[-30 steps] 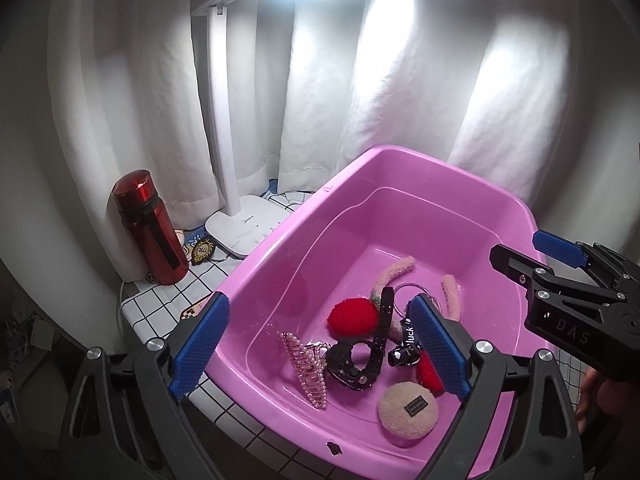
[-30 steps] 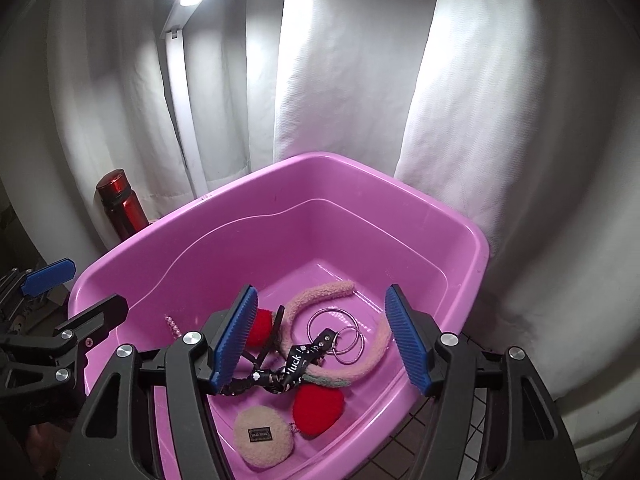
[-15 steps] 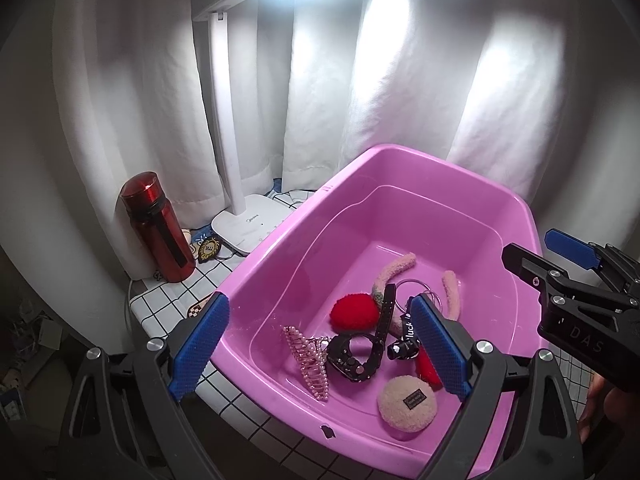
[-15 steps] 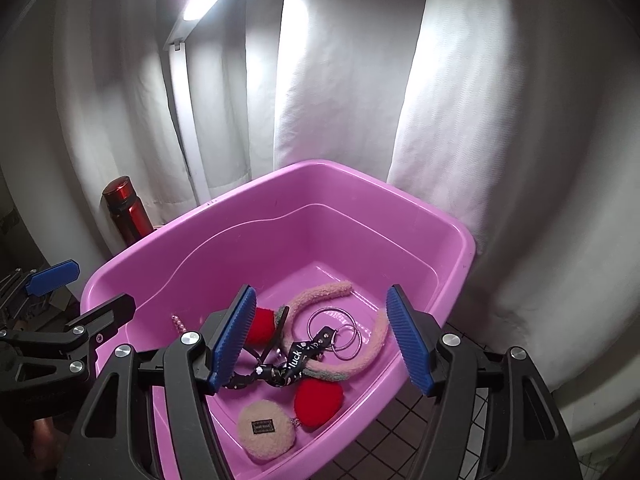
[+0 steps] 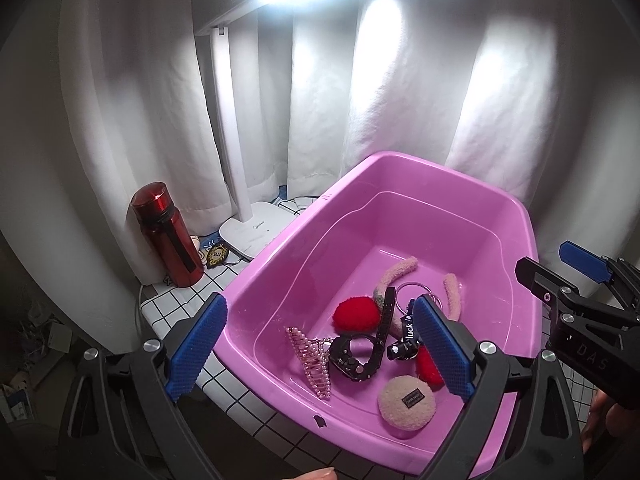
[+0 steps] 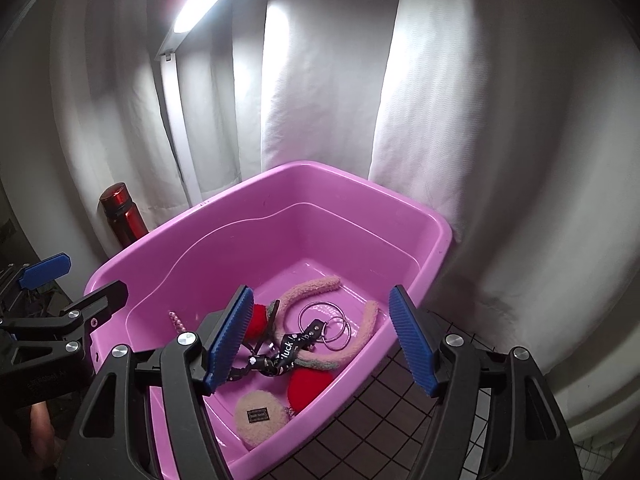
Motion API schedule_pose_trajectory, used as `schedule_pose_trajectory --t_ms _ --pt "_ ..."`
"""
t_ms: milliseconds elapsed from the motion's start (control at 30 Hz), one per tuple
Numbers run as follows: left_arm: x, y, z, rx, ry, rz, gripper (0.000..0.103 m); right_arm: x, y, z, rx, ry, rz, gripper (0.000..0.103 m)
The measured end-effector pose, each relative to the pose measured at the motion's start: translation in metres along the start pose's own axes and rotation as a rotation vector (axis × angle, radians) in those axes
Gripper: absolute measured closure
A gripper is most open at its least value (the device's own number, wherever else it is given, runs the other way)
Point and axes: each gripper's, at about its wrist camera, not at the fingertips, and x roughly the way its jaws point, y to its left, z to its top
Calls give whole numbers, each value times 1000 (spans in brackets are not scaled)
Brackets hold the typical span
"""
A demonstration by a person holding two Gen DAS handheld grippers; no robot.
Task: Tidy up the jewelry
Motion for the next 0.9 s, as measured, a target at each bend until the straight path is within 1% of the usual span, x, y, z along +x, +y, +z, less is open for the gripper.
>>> schedule_pose_trajectory --t_ms 233,633,700,900 --pt "-6 -4 2 6 -6 -6 9 -6 -4 -4 8 -8 -11 30" --pt "-11 -9 2 11 -3 -5 9 -12 -17 -9 38 0 -13 29" --pt "-11 -9 2 12 -1 -14 9 -14 -18 -9 37 -1 -15 29" --pt "-16 -16 3 23 -4 -6 9 -19 -22 -10 39 -8 -28 29"
